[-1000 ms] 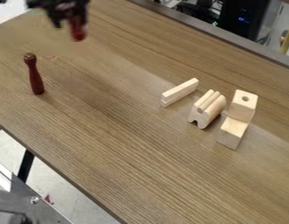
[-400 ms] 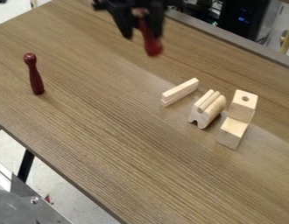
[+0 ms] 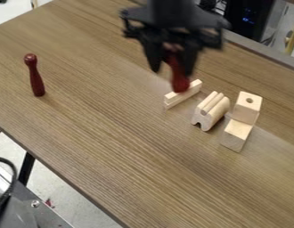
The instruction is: Put the red object from top of table to the top of rectangel beside the the cube with the hole
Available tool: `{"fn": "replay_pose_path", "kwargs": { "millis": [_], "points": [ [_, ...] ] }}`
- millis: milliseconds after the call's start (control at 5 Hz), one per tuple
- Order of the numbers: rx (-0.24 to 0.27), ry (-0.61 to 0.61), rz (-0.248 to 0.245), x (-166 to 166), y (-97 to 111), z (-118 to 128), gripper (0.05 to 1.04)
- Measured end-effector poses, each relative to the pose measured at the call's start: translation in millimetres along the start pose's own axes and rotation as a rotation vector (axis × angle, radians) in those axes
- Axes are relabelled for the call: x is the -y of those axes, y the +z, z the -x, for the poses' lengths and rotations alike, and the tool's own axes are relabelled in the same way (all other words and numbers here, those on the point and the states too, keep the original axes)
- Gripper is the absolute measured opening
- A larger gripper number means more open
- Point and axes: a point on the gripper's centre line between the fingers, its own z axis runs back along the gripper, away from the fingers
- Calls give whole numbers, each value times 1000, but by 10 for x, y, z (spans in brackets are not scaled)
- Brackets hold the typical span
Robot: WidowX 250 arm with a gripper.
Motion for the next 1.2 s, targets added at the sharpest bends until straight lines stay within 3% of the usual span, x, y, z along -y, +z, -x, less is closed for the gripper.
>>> {"fn": "replay_pose_path", "kwargs": {
  "millis": [400, 1200],
  "points": [
    [-36, -53, -65, 391, -282, 17, 491],
    [-47, -49, -85, 720, -461, -105, 491]
  ]
}}
